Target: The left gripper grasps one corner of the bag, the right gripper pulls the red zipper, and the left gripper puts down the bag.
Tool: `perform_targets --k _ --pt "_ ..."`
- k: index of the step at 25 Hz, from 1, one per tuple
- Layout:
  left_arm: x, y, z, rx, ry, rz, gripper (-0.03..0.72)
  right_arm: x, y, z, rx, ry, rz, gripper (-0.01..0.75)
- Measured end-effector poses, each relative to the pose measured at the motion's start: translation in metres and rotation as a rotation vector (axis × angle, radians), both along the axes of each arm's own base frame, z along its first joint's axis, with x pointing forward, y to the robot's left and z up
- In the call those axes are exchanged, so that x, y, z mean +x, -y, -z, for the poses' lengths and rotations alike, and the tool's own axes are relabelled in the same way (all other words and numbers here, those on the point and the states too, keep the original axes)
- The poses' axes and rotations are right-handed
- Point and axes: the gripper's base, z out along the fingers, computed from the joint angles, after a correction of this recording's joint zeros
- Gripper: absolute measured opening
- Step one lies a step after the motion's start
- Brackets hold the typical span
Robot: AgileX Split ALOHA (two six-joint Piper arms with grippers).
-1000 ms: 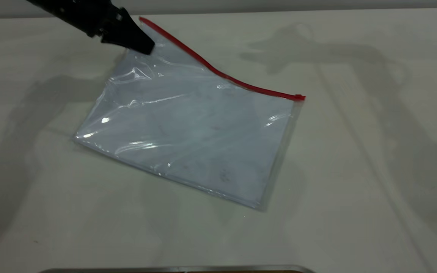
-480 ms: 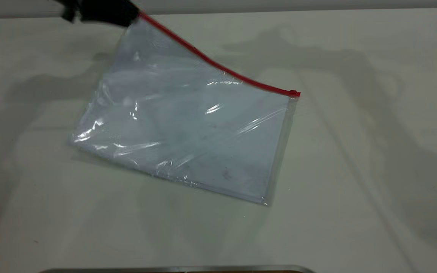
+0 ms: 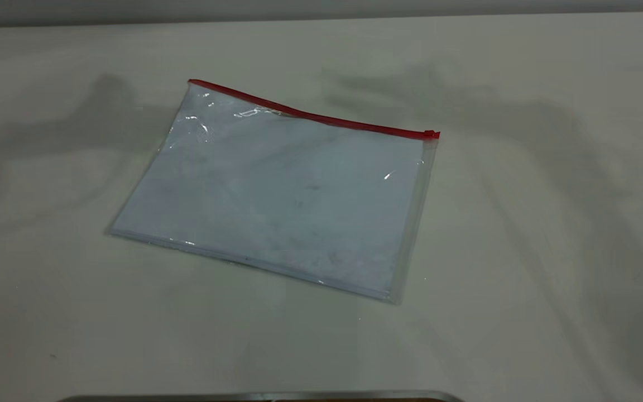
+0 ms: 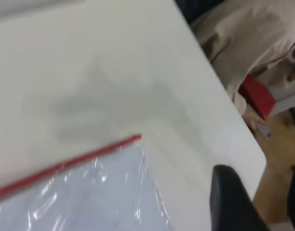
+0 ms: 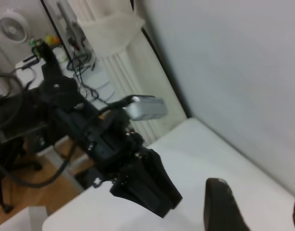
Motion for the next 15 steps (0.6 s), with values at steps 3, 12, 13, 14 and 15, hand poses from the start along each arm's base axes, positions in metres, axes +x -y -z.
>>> perform_targets --k 3,12,13,14,15 --pt "-0.024 0.001 -0.049 0.037 0.120 0.003 0.357 -0.020 0.006 -0.028 0.001 0.037 0.029 0.400" --pt "-0.113 0.002 -0.157 0.208 0.350 -0.058 0.357 -0.072 0.029 -0.087 -0.069 0.142 0.211 0.400" --pt "-0.123 0.001 -0.166 0.228 0.359 -0.077 0.357 -0.074 0.032 -0.089 -0.091 0.147 0.244 0.400" --pt "-0.133 0.001 -0.173 0.250 0.366 -0.097 0.357 -0.074 0.036 -0.090 -0.119 0.147 0.279 0.400" --pt "-0.141 0.000 -0.178 0.272 0.373 -0.115 0.357 -0.074 0.038 -0.088 -0.150 0.136 0.311 0.400"
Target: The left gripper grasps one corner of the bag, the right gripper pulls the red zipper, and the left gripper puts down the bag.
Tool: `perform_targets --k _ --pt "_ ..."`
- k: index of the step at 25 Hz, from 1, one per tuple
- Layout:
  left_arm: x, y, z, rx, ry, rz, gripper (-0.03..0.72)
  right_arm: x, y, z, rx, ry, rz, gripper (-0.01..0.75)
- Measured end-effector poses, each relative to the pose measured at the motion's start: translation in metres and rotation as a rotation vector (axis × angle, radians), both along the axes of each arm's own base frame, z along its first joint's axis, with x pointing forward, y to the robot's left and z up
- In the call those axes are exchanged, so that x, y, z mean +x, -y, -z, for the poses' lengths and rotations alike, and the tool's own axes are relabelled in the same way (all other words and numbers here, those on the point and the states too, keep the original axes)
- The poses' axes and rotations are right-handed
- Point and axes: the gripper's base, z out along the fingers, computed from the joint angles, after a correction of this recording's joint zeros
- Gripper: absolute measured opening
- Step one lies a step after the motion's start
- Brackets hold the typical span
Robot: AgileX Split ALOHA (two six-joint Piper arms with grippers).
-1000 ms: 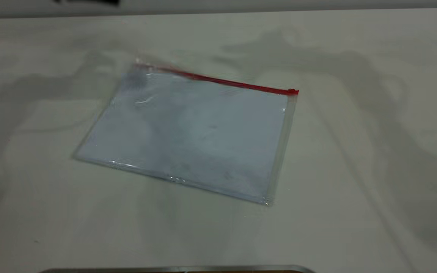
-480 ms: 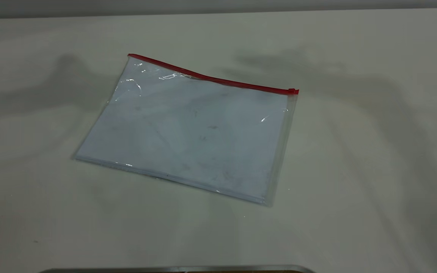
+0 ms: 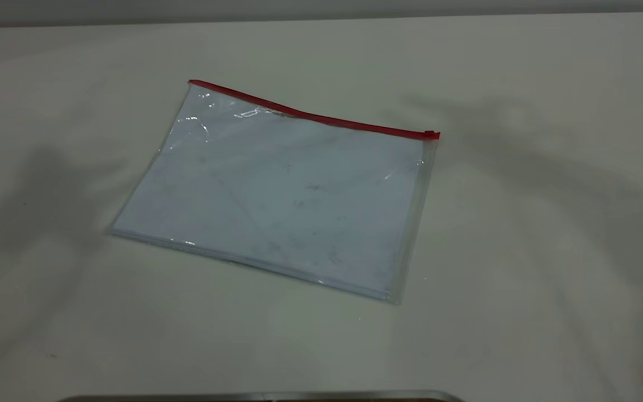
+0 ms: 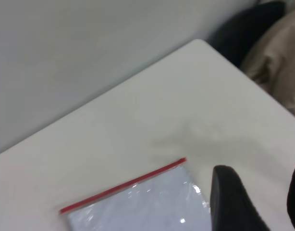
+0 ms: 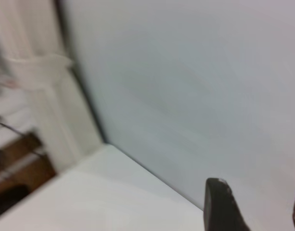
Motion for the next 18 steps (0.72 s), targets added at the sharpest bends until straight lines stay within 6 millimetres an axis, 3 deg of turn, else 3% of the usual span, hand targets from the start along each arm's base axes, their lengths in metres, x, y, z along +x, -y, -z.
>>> perform_targets --k 2,5,8,13,18 --pt "-0.018 -0.001 -0.012 0.027 0.017 -0.045 0.357 0.007 0.007 0.011 -0.081 -0.048 0.090 0.400" --pt "-0.039 -0.004 -0.024 0.055 0.030 -0.111 0.357 0.018 0.016 0.045 -0.217 -0.189 0.182 0.400" --pt "-0.052 -0.007 -0.031 0.068 0.022 -0.180 0.357 0.012 0.021 0.079 -0.301 -0.334 0.200 0.400" --pt "-0.058 -0.013 -0.024 0.082 -0.049 -0.283 0.357 -0.033 0.032 0.113 -0.372 -0.501 0.191 0.400" --pt "-0.061 -0.015 0.015 0.108 -0.192 -0.306 0.357 -0.086 0.050 0.155 -0.489 -0.635 0.209 0.400"
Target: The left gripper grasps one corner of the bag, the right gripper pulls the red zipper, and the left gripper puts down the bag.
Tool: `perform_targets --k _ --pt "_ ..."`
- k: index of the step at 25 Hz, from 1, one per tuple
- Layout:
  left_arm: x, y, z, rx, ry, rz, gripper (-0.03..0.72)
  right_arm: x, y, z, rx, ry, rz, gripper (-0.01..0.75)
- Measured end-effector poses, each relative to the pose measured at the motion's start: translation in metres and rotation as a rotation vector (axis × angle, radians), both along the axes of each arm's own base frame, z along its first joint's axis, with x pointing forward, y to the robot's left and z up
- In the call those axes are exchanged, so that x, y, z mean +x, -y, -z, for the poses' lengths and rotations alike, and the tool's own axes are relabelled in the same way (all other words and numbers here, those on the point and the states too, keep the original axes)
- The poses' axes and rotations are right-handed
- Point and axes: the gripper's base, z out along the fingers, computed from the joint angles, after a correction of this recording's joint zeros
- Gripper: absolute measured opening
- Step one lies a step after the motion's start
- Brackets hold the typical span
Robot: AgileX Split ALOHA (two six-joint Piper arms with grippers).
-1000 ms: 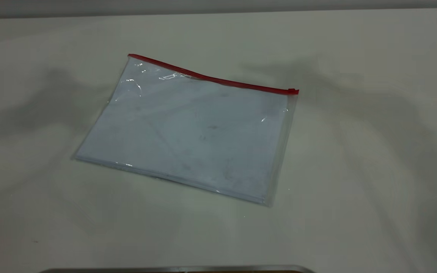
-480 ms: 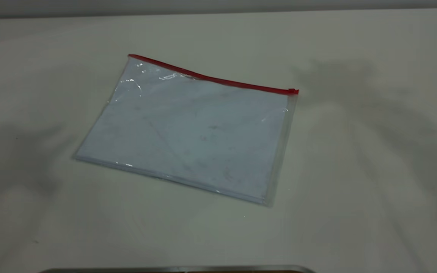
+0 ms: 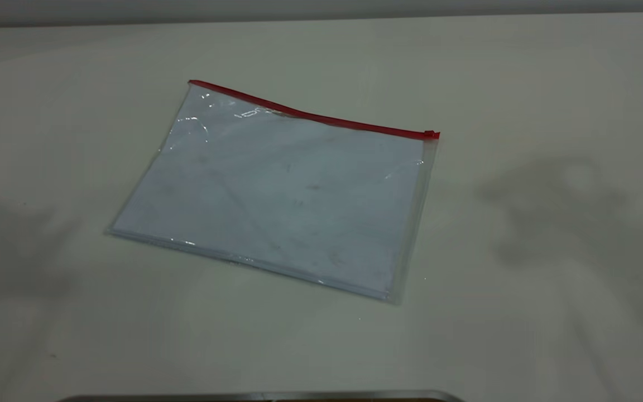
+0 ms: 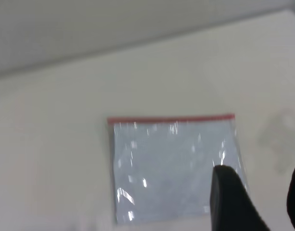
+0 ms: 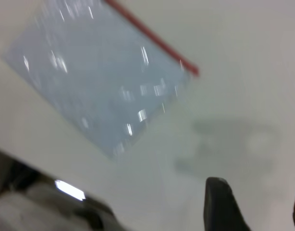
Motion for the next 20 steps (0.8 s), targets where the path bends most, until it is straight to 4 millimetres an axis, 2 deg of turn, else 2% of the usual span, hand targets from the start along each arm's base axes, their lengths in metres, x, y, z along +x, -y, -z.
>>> perform_targets --k 4,7,13,16,20 --pt "-0.013 -0.002 0.046 0.025 -0.152 -0.017 0.355 -0.049 0.015 0.035 -0.069 -0.098 0.037 0.400" --pt "-0.030 -0.004 0.081 0.049 -0.269 -0.043 0.344 -0.090 0.025 0.060 -0.092 -0.154 0.060 0.400" --pt "-0.079 -0.007 0.132 0.117 -0.401 -0.083 0.335 -0.159 0.041 0.114 -0.122 -0.242 0.093 0.400" --pt "-0.105 -0.008 0.148 0.149 -0.406 -0.107 0.335 -0.184 0.047 0.133 -0.113 -0.215 0.118 0.400" --pt "-0.138 -0.011 0.169 0.208 -0.365 -0.149 0.335 -0.199 0.051 0.136 -0.065 -0.045 0.142 0.400"
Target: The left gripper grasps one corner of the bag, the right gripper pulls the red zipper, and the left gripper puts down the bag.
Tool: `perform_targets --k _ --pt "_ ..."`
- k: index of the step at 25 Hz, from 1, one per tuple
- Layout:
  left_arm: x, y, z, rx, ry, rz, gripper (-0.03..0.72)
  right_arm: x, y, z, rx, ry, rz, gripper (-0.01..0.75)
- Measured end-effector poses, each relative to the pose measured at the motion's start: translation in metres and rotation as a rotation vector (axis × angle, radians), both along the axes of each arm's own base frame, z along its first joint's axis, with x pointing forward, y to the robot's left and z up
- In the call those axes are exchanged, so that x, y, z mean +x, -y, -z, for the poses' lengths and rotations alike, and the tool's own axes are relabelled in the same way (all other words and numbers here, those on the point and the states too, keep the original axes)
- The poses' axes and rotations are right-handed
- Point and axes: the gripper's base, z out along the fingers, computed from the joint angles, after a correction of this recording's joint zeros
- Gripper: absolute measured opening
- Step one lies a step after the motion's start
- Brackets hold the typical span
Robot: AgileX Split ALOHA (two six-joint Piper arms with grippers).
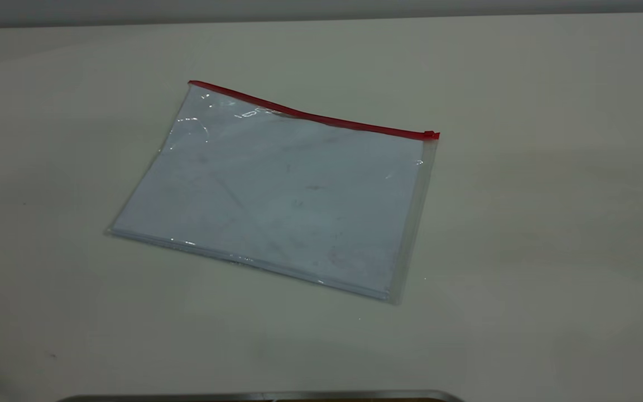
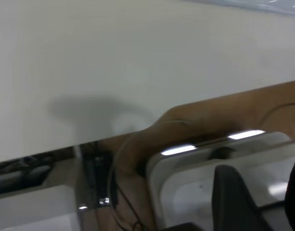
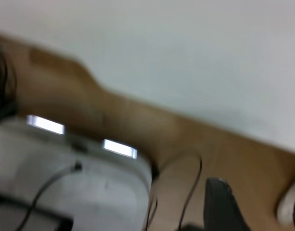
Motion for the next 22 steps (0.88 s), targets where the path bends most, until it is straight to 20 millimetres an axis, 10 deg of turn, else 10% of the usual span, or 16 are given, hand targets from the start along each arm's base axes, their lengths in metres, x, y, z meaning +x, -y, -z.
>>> perform_targets --k 6,22 --pt "-0.043 -0.003 0.027 0.053 0.059 -0.093 0.334 -0.007 0.002 -0.005 0.013 0.075 0.005 0.400" --pt "-0.101 -0.002 0.024 0.115 0.480 -0.136 0.334 -0.008 0.001 -0.004 0.024 0.074 0.007 0.399"
